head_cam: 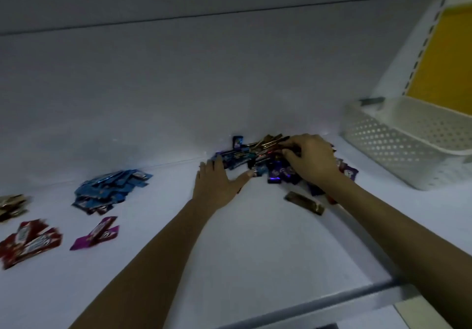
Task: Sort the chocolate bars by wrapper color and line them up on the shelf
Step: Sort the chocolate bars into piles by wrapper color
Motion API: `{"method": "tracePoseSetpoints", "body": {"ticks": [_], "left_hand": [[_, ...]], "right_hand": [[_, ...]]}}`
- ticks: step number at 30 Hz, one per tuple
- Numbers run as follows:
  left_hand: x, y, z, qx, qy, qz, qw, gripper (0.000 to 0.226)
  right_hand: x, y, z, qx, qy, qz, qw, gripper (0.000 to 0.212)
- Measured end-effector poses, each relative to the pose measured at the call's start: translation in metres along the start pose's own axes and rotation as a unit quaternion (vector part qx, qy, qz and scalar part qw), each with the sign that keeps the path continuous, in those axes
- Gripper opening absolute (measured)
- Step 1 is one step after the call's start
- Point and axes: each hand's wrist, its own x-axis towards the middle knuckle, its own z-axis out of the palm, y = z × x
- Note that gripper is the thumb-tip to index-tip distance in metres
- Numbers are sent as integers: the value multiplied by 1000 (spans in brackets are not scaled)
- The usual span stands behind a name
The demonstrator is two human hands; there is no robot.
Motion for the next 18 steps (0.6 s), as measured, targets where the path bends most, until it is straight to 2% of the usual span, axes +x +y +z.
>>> {"method": "tracePoseSetpoints", "body": {"ticks": [2, 4, 6, 8, 11, 13, 14, 16, 18], "left_hand": [[9, 15, 11, -10, -12, 8, 1000, 107], [15, 33, 21, 9, 4, 13, 1000, 92], [18, 48, 28, 26, 30, 15, 999, 85], [20, 54, 33, 47, 64, 31, 996, 80], [18, 54, 38, 42, 147, 99, 983, 70], [15, 60, 40, -8, 180, 191, 965, 76], [14, 64, 42, -28, 167, 242, 956, 80], [6, 75, 47, -30, 90, 320, 943, 92], [-6, 90, 53, 35, -14, 347, 937, 110]], "right_hand": [[-1, 19, -3, -15, -2, 48, 999, 32], [-2, 29, 1, 16, -37, 73, 997, 36], [-3, 30, 8, 30, -72, 73, 994, 38], [-2, 26, 12, 60, -72, 61, 994, 34], [-7, 19, 8, 167, -18, 53, 984, 27], [-11, 21, 0, 217, 48, 95, 970, 25], [-12, 25, -3, 219, 75, 117, 966, 25], [-12, 35, -8, 185, 98, 157, 965, 27], [-10, 44, -12, 175, 90, 194, 961, 30]]}}
